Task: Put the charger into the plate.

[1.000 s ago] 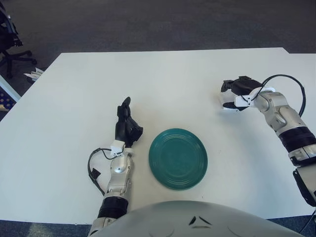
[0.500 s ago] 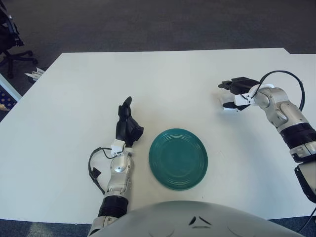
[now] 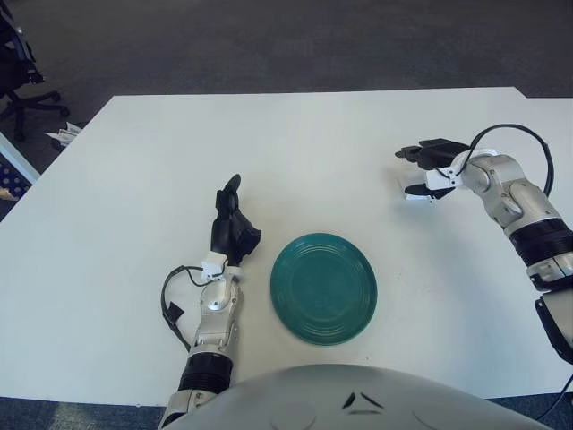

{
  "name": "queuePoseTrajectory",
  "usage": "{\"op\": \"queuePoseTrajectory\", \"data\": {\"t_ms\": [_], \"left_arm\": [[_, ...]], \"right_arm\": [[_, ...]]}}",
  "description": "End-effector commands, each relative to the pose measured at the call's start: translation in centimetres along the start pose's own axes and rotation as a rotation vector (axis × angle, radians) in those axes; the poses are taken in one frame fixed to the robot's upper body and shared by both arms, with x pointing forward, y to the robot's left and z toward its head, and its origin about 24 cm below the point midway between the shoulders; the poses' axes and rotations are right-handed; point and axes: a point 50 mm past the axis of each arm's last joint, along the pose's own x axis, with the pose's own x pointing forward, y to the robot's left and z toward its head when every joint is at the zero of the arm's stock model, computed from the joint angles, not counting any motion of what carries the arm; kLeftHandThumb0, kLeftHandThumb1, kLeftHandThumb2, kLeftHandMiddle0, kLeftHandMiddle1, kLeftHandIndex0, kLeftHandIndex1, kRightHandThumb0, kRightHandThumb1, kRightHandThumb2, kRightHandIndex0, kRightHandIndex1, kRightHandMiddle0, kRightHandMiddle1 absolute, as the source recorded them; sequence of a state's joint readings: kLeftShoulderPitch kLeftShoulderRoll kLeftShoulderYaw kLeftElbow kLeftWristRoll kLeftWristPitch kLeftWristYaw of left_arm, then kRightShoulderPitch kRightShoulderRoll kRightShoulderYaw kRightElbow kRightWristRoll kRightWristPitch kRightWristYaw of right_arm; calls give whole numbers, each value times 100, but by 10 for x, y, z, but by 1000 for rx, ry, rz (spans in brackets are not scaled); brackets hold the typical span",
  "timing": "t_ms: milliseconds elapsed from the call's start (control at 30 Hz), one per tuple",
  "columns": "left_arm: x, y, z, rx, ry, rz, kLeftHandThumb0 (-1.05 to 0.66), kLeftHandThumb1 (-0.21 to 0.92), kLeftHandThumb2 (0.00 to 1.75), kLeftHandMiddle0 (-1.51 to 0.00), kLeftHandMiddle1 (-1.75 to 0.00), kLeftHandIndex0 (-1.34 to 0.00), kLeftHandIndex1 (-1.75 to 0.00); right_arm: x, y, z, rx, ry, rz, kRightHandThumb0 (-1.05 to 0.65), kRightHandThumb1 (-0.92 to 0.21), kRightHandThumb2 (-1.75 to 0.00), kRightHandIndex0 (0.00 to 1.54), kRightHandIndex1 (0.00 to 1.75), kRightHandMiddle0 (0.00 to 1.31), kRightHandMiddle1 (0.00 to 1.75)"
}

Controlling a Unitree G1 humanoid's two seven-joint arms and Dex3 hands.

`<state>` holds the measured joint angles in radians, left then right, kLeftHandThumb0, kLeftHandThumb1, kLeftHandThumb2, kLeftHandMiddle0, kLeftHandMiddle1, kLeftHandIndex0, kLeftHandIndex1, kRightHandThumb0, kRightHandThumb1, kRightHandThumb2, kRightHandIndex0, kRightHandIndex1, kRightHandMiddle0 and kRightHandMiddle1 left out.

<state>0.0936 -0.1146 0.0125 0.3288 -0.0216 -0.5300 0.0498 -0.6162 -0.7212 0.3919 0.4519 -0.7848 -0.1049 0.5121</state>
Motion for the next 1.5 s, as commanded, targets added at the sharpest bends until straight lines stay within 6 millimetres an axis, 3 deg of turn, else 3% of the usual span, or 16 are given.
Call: {"op": "queuePoseTrajectory", "data": {"t_ms": [0, 500, 1467], "left_arm": [[-24, 8, -30, -4, 164, 36, -105, 92, 120, -4, 0, -3, -68], [-24, 9, -30, 3, 161, 28, -105, 92, 119, -4, 0, -1, -60], [-27, 14, -26, -16, 173, 23, -105, 92, 112, -4, 0, 0, -50]], "right_arm": [[0, -9, 0, -14, 3, -23, -105, -92, -86, 0, 0, 0, 15], [3, -9, 0, 4, -12, -3, -105, -92, -82, 2, 0, 0, 20], [20, 25, -2, 113, -6, -63, -105, -92, -80, 7, 1, 0, 32]]}}
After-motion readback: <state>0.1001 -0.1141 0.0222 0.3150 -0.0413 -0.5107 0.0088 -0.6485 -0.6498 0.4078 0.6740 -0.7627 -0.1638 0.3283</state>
